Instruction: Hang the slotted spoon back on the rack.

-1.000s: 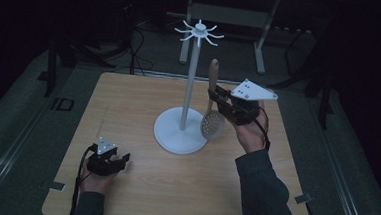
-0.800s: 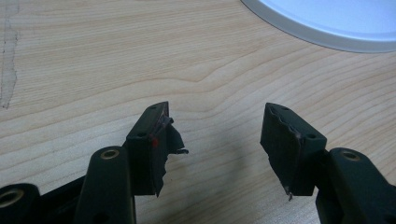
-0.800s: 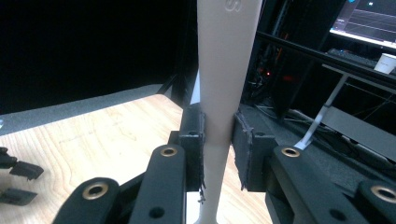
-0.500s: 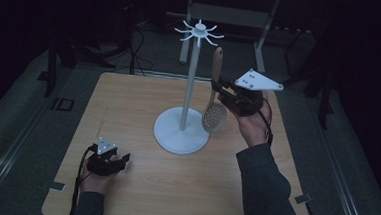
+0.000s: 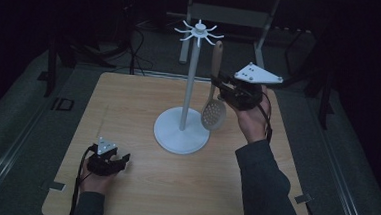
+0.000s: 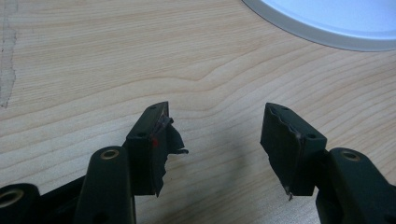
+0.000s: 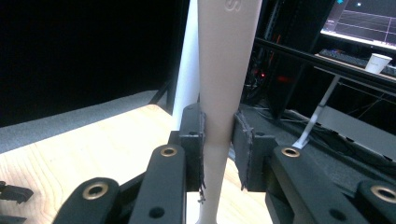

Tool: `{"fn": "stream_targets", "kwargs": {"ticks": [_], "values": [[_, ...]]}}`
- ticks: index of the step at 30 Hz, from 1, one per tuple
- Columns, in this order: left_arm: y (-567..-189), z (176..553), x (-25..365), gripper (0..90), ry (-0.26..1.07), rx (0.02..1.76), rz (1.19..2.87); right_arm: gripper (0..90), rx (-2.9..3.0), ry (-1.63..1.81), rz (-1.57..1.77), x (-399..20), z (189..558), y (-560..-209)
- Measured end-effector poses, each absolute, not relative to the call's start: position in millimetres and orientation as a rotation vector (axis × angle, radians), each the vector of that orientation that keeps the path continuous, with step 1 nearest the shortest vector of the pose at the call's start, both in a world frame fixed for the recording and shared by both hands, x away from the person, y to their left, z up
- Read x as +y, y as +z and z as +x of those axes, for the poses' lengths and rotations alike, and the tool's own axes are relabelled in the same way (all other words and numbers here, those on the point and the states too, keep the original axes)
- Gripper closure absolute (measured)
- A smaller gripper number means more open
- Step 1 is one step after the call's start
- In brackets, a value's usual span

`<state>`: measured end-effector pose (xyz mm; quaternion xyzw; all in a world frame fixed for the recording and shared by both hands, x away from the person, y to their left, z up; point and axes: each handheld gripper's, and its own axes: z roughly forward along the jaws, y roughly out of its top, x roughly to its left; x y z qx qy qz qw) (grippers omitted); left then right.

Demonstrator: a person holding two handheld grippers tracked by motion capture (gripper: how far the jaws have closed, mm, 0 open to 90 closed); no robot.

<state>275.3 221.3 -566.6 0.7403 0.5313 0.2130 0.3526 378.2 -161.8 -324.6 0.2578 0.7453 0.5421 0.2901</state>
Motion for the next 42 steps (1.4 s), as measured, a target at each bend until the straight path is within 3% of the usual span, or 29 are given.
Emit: {"fn": "stream_targets", "kwargs": {"ticks": [35, 42], "values": [[-565, 275, 223, 42.8, 0.55, 1.376, 1.906, 73.6, 2.026, 1.44, 0.751, -143, 391, -332], [-566, 275, 222, 42.8, 0.551, 1.377, 1.911, 59.2, 2.007, 1.46, 0.728, -145, 384, -330]]}}
